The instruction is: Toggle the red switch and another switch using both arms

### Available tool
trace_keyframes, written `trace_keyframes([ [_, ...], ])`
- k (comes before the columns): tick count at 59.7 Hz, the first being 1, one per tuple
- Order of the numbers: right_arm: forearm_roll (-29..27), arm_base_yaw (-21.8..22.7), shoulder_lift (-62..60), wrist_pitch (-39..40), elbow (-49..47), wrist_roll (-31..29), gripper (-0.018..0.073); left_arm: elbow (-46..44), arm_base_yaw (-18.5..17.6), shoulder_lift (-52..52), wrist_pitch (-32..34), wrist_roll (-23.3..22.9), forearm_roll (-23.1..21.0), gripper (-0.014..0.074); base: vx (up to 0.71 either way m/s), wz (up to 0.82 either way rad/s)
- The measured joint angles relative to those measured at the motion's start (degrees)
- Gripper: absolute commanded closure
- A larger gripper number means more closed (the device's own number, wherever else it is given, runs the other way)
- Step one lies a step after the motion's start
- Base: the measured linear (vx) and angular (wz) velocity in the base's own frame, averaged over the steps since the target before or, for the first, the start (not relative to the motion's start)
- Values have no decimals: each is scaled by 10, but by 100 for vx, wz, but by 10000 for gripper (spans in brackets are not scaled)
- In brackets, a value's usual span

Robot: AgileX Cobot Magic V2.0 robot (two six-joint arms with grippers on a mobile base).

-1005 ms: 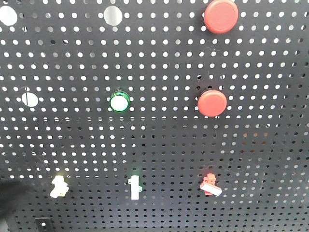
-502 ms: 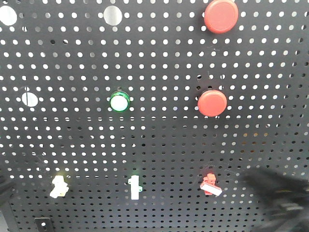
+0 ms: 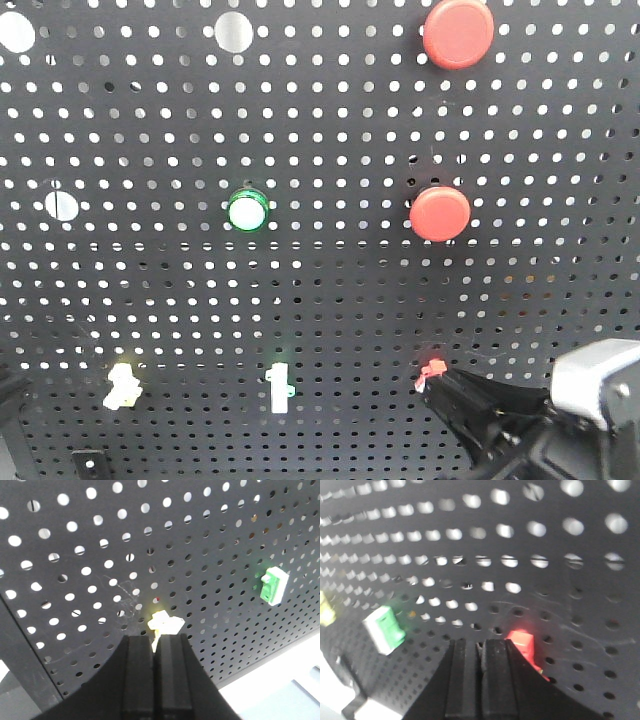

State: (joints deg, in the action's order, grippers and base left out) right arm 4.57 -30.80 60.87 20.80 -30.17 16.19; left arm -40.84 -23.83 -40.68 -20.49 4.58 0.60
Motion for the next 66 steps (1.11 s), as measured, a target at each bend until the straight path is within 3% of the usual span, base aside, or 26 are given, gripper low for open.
trace_keyframes([
  [19, -10, 0, 24, 48, 0, 0, 566, 1, 0, 0, -24, 0, 0, 594, 0, 0],
  [36, -11, 0, 42, 79, 0, 0, 566, 61, 0, 0, -11, 0, 0, 594, 0, 0],
  [56, 3, 0, 68, 90, -3, 3, 566, 75, 0, 0, 69, 0, 0, 594, 0, 0],
  [66, 20, -4, 69, 46, -5, 25, 566, 75, 0, 0, 101, 0, 0, 594, 0, 0],
])
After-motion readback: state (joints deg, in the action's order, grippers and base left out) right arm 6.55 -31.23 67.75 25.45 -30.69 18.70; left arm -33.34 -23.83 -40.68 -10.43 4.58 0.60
